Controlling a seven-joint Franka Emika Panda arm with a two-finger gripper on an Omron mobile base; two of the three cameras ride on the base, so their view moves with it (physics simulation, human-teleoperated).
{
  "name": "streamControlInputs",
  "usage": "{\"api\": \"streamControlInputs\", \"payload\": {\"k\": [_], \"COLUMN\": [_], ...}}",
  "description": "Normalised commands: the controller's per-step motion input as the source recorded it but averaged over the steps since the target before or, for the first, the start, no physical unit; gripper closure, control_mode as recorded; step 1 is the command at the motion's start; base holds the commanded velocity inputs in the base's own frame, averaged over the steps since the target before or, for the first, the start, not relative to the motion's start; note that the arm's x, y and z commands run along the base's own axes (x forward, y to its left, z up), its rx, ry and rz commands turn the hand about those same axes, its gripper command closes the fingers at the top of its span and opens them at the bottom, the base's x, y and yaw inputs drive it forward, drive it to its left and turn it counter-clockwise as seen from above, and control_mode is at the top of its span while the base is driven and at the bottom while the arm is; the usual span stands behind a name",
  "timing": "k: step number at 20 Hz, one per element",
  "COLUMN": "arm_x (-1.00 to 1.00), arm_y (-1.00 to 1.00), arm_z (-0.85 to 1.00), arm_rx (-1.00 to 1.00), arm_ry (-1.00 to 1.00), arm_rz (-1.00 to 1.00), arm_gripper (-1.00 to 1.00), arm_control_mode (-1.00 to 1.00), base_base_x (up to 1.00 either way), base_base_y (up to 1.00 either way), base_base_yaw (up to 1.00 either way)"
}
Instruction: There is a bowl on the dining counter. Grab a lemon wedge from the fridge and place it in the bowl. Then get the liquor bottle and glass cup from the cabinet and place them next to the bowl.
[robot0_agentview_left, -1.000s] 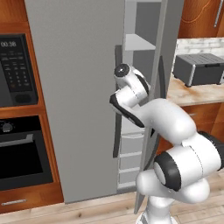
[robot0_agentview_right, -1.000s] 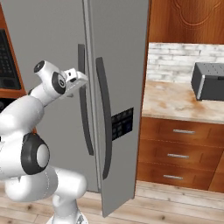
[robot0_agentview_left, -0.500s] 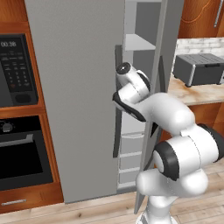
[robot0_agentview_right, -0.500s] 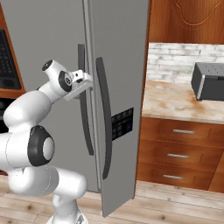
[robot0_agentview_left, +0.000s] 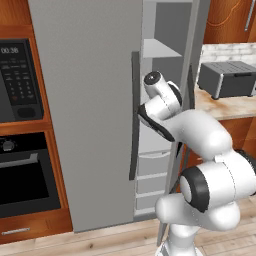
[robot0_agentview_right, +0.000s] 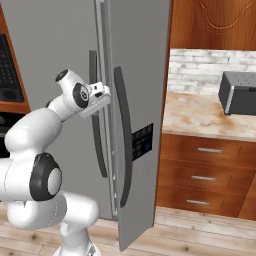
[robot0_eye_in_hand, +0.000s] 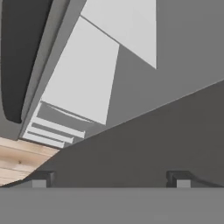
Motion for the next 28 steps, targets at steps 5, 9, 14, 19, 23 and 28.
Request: {"api": "streamControlInputs", "payload": {"k": [5,9,14,19,23,28], "arm_x": [-0.54,-0.26,-0.36,-0.29,-0.01,0.04], "arm_y": [-0.49,-0.72,-0.79,-0.8,-0.69,-0.38], "arm_z": [0.0,0.0,0.0,0.0,0.0,-0.01], "arm_rx": [0.0,0.0,0.0,0.01,0.04,0.04], "arm_ry": [0.01,0.05,0.04,0.04,0.12,0.09], "arm_rz": [-0.06,-0.03,-0.01,0.0,0.0,0.0], "arm_gripper": [-1.0,-1.0,-1.0,-1.0,-1.0,-1.0], "arm_control_mode": [-1.0,-1.0,-1.0,-1.0,-1.0,-1.0], "base_base_x": [0.0,0.0,0.0,0.0,0.0,0.0], "base_base_y": [0.0,0.0,0.0,0.0,0.0,0.0], "base_base_yaw": [0.0,0.0,0.0,0.0,0.0,0.0]}}
